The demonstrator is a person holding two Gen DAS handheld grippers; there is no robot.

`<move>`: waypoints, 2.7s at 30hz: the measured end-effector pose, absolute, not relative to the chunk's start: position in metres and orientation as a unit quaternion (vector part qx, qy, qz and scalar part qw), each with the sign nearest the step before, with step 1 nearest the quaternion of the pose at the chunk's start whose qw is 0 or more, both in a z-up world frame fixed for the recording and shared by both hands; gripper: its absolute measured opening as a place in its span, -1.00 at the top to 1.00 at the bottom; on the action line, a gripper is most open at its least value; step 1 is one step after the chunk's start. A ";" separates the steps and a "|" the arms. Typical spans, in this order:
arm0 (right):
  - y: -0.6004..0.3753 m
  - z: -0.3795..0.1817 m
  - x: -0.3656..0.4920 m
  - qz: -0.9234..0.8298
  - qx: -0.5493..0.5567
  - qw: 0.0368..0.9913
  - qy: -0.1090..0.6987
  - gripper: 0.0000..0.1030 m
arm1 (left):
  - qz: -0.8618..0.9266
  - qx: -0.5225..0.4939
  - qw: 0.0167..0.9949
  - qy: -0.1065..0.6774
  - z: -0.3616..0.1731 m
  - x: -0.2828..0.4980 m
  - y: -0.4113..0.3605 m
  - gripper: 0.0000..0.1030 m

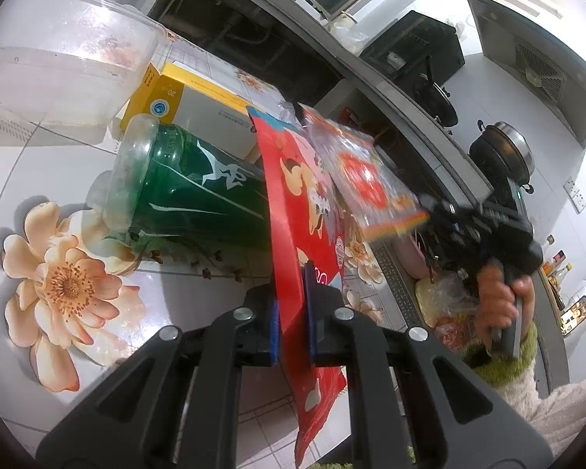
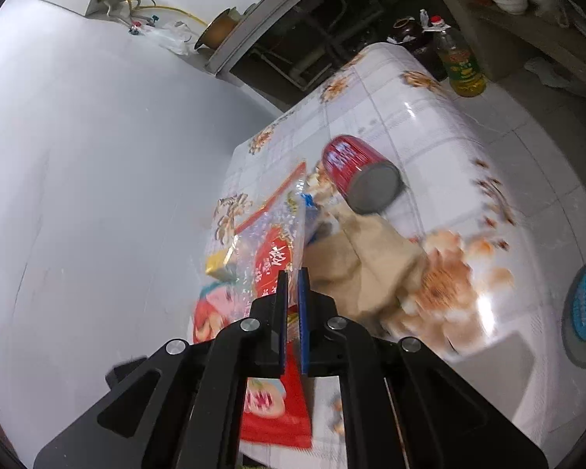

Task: Collect trash
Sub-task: 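Lift both held bags and carry them over the blue basket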

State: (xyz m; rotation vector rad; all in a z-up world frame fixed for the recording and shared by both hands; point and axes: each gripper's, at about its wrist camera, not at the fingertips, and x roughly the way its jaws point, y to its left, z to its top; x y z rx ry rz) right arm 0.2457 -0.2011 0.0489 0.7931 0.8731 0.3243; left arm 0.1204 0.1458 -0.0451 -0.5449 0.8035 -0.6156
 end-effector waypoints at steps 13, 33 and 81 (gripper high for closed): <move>-0.228 0.010 0.160 0.088 0.380 0.808 0.441 0.90 | -0.302 -0.241 0.863 0.325 -0.011 0.087 0.160 0.87; -0.243 -0.019 0.095 0.055 0.404 0.795 0.450 0.90 | -0.385 -0.187 0.819 0.381 -0.023 0.081 0.067 1.00; -0.322 -0.039 0.043 0.018 0.493 0.808 0.322 0.92 | -0.453 -0.125 0.776 0.421 0.007 0.114 -0.061 1.00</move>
